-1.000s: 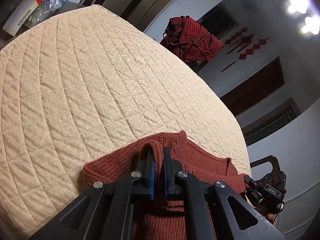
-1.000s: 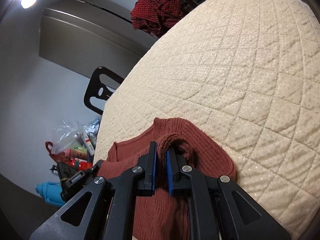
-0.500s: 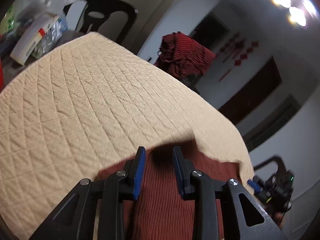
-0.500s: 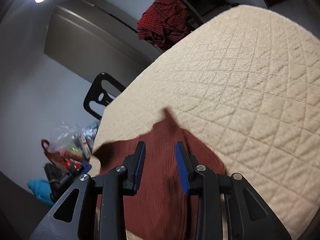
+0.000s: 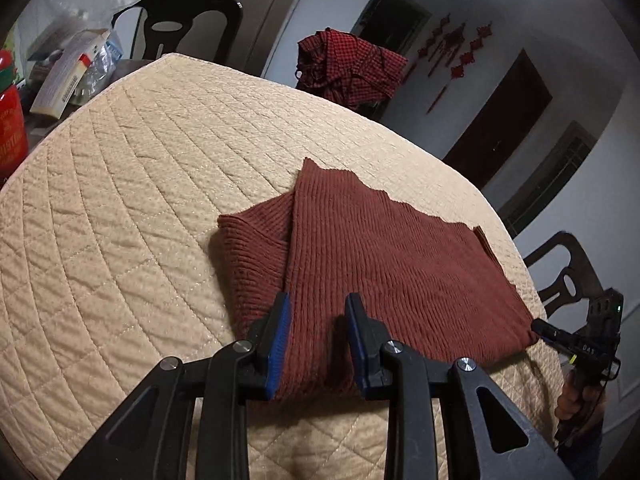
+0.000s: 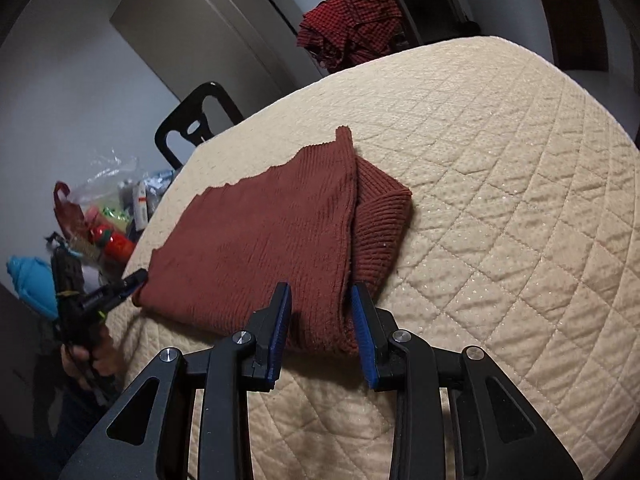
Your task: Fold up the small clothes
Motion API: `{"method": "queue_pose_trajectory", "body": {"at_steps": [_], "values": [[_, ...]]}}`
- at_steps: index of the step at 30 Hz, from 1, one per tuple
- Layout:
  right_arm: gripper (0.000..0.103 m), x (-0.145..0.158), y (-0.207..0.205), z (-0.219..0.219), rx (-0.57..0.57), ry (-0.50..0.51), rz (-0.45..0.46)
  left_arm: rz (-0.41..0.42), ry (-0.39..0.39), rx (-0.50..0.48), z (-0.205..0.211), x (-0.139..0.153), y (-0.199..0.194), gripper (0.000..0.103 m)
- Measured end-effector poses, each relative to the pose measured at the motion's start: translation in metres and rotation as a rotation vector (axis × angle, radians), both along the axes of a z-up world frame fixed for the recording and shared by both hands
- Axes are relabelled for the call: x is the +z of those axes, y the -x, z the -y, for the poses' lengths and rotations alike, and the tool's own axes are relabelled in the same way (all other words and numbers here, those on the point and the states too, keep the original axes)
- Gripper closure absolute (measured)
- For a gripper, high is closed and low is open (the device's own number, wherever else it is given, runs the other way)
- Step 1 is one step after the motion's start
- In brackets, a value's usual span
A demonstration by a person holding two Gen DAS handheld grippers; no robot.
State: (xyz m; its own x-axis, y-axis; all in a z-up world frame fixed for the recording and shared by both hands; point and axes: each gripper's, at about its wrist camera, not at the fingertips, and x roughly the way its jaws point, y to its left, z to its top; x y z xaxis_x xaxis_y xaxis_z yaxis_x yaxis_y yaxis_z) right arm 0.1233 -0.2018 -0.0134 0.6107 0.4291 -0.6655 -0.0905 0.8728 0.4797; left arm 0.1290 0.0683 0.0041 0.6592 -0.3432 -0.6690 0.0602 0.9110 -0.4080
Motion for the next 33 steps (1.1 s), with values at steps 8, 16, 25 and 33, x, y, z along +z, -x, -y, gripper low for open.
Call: {"method": "queue_pose_trajectory", "body": {"at_steps": [8, 16, 25, 33], "values": [[0.098, 0.010, 0.011, -0.003, 0.014, 0.021, 0.039, 0.030, -0.028, -0.035, 0.005, 0.007, 0.006, 0.094], [0.097, -0.010, 0.006, 0.011, -0.023, 0.007, -0.022, 0.015, -0.042, -0.037, 0.003, -0.004, 0.006, 0.094], [0.097, 0.024, 0.016, -0.008, -0.024, 0.108, 0.068, 0.097, -0.118, -0.041, 0.017, 0.030, 0.021, 0.093], [0.097, -0.007, 0.001, -0.018, -0.025, 0.142, -0.007, 0.023, -0.179, -0.080, 0.046, 0.001, 0.007, 0.093]]}}
